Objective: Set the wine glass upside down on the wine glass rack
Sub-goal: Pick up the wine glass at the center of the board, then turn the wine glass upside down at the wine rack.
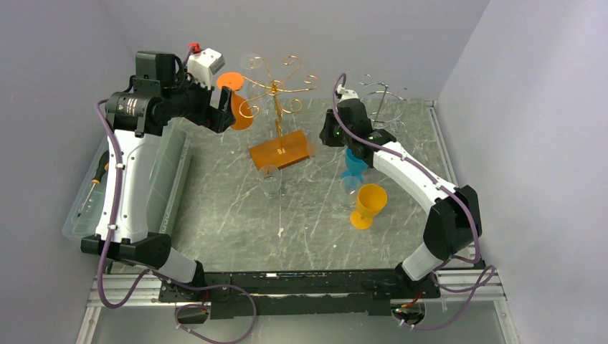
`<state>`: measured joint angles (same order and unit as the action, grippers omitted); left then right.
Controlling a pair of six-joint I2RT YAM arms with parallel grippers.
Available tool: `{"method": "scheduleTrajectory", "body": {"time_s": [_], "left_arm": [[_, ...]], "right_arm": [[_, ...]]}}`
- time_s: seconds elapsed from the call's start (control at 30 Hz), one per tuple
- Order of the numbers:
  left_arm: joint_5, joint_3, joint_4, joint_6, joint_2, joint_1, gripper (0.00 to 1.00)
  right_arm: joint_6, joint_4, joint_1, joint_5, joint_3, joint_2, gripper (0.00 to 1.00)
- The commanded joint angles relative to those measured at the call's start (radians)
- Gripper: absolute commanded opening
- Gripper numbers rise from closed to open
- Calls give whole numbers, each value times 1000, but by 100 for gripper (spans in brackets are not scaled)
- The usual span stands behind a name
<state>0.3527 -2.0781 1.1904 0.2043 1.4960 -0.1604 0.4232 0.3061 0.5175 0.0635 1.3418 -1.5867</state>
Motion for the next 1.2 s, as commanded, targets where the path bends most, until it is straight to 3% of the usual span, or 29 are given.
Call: {"method": "scheduleTrajectory", "body": {"time_s": [0.0,0.07,0.43,0.73,0.9,1.17], "left_arm": [[35,-30,-23,-6,-5,4,97],[42,-27,-18,-9,-5,4,97],[98,31,-30,-33,-18,4,97],[192,66,-19,-35,-54,4,97],[270,86,-9,-30,-70,4,96],[360,165,-42,-70,-107,4,85]], "right_arm": [[-23,25,-4,1,33,26,13],[-22,39,-4,-1,34,39,0],[-6,141,-4,-59,54,233,0],[-9,290,-4,-197,140,409,0],[42,224,-3,-266,197,455,0],[122,-54,1,-320,226,427,0]]}}
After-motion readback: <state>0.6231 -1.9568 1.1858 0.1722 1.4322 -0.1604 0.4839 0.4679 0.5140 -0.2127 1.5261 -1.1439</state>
